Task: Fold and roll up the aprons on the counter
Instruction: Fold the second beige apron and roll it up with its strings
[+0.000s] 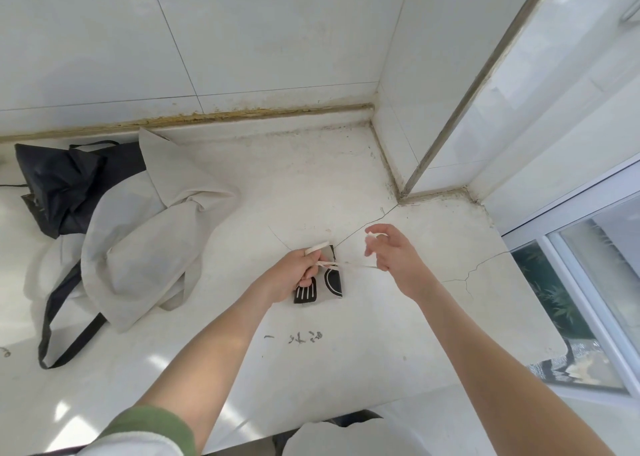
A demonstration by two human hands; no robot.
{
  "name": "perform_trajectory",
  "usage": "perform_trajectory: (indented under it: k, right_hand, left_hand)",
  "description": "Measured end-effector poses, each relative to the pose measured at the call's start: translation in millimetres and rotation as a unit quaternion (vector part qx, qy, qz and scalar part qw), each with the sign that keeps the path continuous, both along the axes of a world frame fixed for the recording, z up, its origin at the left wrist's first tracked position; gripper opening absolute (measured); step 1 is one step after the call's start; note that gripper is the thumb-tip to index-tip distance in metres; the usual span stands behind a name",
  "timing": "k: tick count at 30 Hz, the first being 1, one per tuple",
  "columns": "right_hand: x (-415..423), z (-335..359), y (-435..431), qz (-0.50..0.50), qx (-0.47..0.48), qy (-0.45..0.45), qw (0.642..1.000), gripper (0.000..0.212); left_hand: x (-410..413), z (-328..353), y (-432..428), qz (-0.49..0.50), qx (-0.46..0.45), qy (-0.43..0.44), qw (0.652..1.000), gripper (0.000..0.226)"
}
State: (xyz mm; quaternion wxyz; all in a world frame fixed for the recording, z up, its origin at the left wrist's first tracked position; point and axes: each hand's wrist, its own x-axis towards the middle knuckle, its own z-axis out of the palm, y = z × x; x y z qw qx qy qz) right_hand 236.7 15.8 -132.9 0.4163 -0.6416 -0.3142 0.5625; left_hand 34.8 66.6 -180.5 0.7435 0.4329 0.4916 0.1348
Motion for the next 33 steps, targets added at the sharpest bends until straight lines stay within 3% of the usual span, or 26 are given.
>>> perform_trajectory:
  k: [4, 8, 11, 15, 18, 22, 25, 30, 33]
  right_hand:
    - [-35, -10, -2, 0.177, -0.041, -0.113, 0.977, 0.039]
    - [-56, -25, -7, 0.305, -0.01, -0.21, 0.929, 0.035]
    - [-55, -26, -3, 0.352, -0.018, -0.227, 0.908, 0.029]
    - [-48, -19, -3, 0.292, -0.081, -0.057, 0.951, 0.006]
    - [-41, -25, -8, 0.264, -0.094, 0.029, 0.959, 0.022]
    - [-44, -24, -9, 0.24, -0.081, -0.006, 0.967, 0.012]
    - [-50, -20, -7, 0.234, -0.086, -0.052, 0.967, 0.024]
    - [-48, -18, -6, 0.242, -0.108, -0.027, 0.964, 0.019]
    - [-52, -18, -6, 0.261, -0.114, -0.106, 0.953, 0.018]
  left_hand:
    - [1, 0, 0, -0.006, -0.013, -0.024, 1.0, 0.032]
    - [1, 3, -2, -0.054, 0.0, 0.0, 0.999, 0.03]
    - [-1, 15, 4, -0.152, 0.07, 0.062, 0.984, 0.029]
    - [-2, 21, 8, -0.16, 0.108, 0.091, 0.977, 0.025]
    - [-11, 14, 6, -0.157, 0.095, 0.041, 0.982, 0.022]
    - [-13, 7, 6, -0.134, 0.068, 0.027, 0.988, 0.029]
    - [-10, 8, 3, -0.13, 0.062, 0.028, 0.989, 0.027]
    - [-12, 5, -2, -0.131, 0.058, 0.008, 0.99, 0.026]
    - [-11, 4, -5, -0.112, 0.06, 0.019, 0.992, 0.021]
